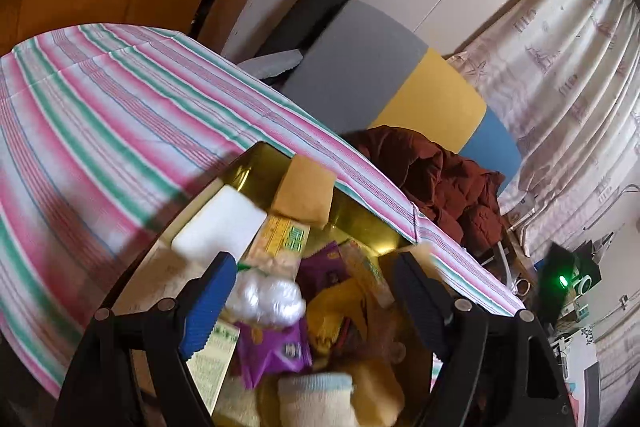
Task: Organize objects
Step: 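Release the sponge block into the tray with the left tool while the right releases its sponge, then withdraw both open tools from the filled tray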
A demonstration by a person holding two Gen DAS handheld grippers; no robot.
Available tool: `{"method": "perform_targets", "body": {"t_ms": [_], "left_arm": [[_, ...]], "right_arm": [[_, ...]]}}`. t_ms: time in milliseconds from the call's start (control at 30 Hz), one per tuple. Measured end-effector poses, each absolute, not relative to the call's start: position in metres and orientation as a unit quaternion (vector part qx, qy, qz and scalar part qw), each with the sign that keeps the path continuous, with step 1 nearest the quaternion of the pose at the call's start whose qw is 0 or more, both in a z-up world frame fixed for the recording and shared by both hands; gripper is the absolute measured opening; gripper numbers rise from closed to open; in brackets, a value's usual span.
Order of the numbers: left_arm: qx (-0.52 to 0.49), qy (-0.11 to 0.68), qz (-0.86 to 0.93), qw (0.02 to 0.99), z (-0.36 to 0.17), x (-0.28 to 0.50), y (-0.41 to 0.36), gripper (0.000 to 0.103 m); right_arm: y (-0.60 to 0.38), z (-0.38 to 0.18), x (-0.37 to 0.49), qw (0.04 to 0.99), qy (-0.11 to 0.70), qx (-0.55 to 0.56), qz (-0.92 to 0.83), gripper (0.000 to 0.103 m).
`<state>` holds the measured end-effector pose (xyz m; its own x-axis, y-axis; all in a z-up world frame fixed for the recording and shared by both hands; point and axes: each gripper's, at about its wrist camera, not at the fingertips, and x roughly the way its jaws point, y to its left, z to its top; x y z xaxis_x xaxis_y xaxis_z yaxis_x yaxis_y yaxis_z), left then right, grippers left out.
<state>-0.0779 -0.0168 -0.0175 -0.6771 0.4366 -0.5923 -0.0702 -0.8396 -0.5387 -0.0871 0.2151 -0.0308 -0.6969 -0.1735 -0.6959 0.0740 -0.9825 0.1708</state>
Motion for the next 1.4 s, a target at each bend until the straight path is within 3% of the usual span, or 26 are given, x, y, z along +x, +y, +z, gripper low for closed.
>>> {"method": "perform_targets", "body": {"t_ms": [100, 300, 400, 600, 1067, 1400], "left_arm": [[-0.385, -0.230, 0.886, 0.122, -0.019, -0.068, -0.018, 0.082], [-0.405, -0.206, 0.885, 0.103, -0.024, -0.055, -0.015, 0.082], [-0.419, -0.179, 0.884, 0.103, -0.025, -0.049, -0.008, 0.082], [-0.409, -0.106, 0.905, 0.055, -0.011, -0.029, -0.004, 0.082], [-0.379, -0.048, 0.924, -0.027, 0.027, 0.010, -0.027, 0.082], [-0.388, -0.010, 0.920, -0.051, 0.029, 0.028, -0.021, 0.082]], "right_arm": [[0.216, -0.032, -0.088, 0.064, -0.072, 0.385, -0.918, 0.081], [0.238, -0.018, -0.058, 0.049, -0.135, 0.348, -0.926, 0.085], [0.238, -0.018, -0.042, 0.037, -0.127, 0.356, -0.925, 0.086], [0.226, -0.017, -0.017, 0.013, -0.100, 0.384, -0.918, 0.101], [0.169, 0.022, 0.028, -0.022, -0.027, 0.393, -0.919, 0.103], [0.162, 0.031, 0.043, -0.068, -0.032, 0.396, -0.915, 0.103]]}}
